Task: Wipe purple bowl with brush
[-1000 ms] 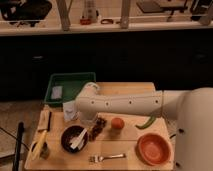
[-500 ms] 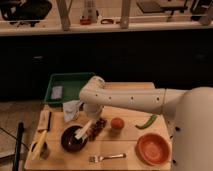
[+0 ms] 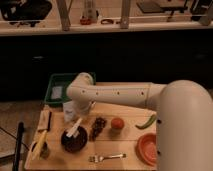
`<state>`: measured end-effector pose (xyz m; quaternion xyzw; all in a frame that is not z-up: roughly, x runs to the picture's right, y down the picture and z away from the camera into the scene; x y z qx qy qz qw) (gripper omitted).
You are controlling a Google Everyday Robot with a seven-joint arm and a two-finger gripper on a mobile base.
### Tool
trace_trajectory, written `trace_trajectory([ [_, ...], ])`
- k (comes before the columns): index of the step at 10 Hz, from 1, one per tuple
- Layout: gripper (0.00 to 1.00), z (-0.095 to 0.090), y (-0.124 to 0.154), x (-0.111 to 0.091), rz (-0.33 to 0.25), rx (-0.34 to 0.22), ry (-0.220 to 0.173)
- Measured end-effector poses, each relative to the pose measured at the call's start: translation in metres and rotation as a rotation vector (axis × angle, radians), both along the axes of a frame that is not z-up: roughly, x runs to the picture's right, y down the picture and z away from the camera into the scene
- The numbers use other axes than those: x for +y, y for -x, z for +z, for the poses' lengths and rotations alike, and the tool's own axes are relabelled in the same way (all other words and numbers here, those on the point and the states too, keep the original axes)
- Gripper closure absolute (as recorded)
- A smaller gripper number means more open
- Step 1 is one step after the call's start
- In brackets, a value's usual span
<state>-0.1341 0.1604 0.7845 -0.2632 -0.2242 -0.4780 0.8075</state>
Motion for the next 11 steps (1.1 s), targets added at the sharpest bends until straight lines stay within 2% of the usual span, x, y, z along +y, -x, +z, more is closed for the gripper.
trace_trajectory([
  [3, 1.0, -0.017, 0.01, 0.025, -0.052, -0.05, 0.025],
  [6, 1.0, -0.024, -0.019, 0.038, -0.024, -0.028, 0.045],
  [9, 1.0, -0.019, -0.055, 0.039, 0.019, 0.039, 0.049],
  [10, 1.0, -0.015, -0.057, 0.033, 0.026, 0.047, 0.042],
  [11, 1.0, -0.003, -0.055, 0.019, 0.03, 0.061, 0.022],
])
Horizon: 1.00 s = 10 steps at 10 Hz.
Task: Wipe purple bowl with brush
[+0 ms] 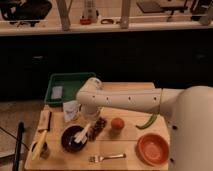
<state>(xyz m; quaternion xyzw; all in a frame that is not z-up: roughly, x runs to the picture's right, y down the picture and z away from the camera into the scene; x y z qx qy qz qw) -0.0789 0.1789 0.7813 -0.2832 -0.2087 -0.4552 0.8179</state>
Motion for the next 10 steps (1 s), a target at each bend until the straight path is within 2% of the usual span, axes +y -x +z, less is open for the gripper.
trace_trajectory([
  [2, 1.0, 0.006, 0.01, -0.009, -0.008, -0.004, -0.013],
  [5, 1.0, 0.006, 0.042, -0.015, -0.024, -0.056, -0.029],
  [8, 1.0, -0.007, 0.063, -0.003, -0.058, -0.122, -0.017],
  [10, 1.0, -0.015, 0.059, 0.009, -0.065, -0.134, 0.005],
])
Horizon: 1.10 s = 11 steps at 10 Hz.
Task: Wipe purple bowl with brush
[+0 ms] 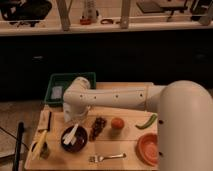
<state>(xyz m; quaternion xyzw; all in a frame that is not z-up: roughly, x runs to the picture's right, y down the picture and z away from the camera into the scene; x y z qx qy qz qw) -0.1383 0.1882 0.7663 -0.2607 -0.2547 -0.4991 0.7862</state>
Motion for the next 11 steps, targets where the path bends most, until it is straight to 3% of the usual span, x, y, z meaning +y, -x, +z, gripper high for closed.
trace_trajectory([
  [3, 1.0, -0.002, -0.032, 0.01, 0.019, 0.039, 0.02],
  [6, 1.0, 0.006, -0.049, -0.001, 0.055, 0.089, 0.003],
  [9, 1.0, 0.019, -0.046, -0.018, 0.049, 0.107, -0.016],
  [11, 1.0, 0.022, -0.024, -0.029, 0.032, 0.087, -0.03],
])
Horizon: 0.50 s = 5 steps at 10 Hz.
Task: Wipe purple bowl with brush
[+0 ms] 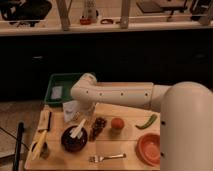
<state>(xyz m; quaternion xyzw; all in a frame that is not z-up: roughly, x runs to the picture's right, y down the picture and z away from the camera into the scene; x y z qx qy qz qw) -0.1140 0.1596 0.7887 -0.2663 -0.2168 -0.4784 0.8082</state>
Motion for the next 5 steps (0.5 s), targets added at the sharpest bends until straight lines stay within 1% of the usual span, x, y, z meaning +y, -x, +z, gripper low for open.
trace_trajectory([
  [1, 1.0, -0.001, 0.008, -0.001, -0.009, -0.012, -0.004],
  [3, 1.0, -0.007, 0.026, 0.003, -0.03, -0.052, -0.003],
  [5, 1.0, -0.019, 0.033, 0.016, -0.035, -0.084, 0.009],
])
